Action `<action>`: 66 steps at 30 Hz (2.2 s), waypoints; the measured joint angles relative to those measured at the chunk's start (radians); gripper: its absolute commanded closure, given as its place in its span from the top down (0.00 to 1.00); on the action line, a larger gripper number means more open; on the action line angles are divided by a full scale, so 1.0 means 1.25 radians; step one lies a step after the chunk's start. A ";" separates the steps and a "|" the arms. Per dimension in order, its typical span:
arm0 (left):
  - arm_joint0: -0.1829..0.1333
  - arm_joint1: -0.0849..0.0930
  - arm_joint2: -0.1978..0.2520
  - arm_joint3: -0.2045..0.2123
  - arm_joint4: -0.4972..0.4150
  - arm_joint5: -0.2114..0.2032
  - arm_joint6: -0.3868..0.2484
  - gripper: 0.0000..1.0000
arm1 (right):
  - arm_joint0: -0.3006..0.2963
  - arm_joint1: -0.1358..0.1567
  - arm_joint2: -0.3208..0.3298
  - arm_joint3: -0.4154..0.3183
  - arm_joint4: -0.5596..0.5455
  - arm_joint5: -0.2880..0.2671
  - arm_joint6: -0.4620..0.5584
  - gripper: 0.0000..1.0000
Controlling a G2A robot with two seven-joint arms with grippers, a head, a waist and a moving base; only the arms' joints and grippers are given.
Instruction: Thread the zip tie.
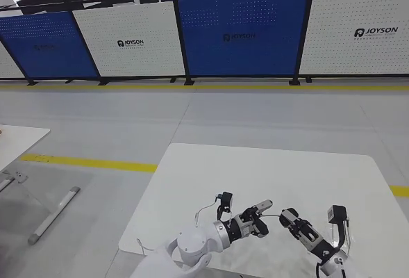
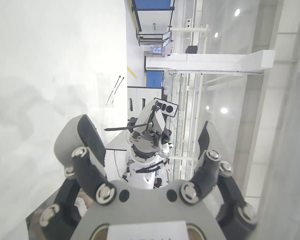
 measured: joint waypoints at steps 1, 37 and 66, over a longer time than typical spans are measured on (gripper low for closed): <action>0.000 0.000 0.000 0.000 -0.002 -0.001 0.002 1.00 | 0.000 0.000 0.000 0.000 0.000 0.000 0.000 0.00; 0.021 0.007 0.007 -0.027 0.112 -0.030 0.006 0.31 | 0.000 0.000 0.000 0.000 0.000 0.000 0.000 0.00; 0.003 0.002 0.024 -0.023 0.127 0.003 0.027 0.00 | 0.000 0.000 0.000 0.000 0.000 0.000 0.000 0.00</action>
